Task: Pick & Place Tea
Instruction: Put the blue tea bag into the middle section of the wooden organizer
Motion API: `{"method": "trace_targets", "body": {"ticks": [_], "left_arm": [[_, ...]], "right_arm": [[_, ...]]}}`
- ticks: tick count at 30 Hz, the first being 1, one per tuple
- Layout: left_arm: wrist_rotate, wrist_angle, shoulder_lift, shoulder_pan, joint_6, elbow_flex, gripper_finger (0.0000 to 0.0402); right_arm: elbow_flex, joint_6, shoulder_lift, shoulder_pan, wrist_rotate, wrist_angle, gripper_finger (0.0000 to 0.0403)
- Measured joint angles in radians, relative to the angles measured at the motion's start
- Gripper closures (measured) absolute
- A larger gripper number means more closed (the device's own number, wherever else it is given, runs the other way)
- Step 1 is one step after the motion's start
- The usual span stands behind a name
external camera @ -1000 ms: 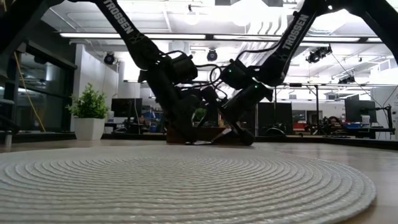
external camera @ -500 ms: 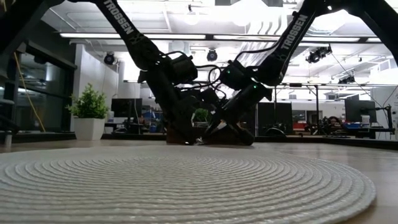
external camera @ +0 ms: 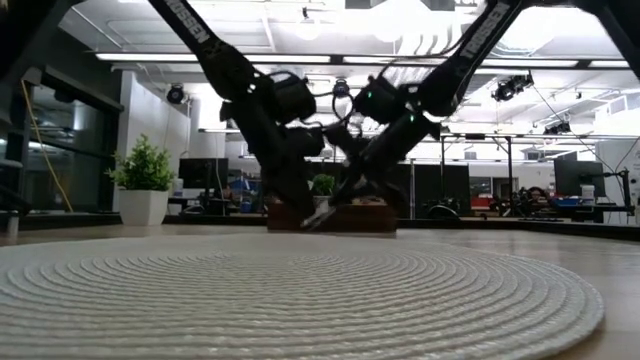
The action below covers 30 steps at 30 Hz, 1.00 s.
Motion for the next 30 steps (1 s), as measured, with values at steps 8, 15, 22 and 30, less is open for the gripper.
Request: {"method": "trace_targets", "body": {"ticks": [8, 15, 22, 30], "left_arm": [[0.032, -0.077, -0.165, 0.001, 0.000, -0.002, 0.0305], [0.051, -0.140, -0.336, 0.022, 0.047, -0.003, 0.0305], [0.152, -0.189, -0.439, 0.119, 0.050, -0.004, 0.0305], [0.299, -0.210, -0.457, 0.221, 0.059, -0.004, 0.0305]], "right_arm": [[-0.001, -0.182, -0.121, 0.015, 0.014, -0.197, 0.0402], [0.000, -0.470, -0.235, 0.011, -0.002, -0.215, 0.0403], [0.058, -0.638, -0.303, -0.043, 0.020, -0.314, 0.0403], [0.399, -0.997, -0.216, -0.108, 0.071, -0.602, 0.0403]]}}
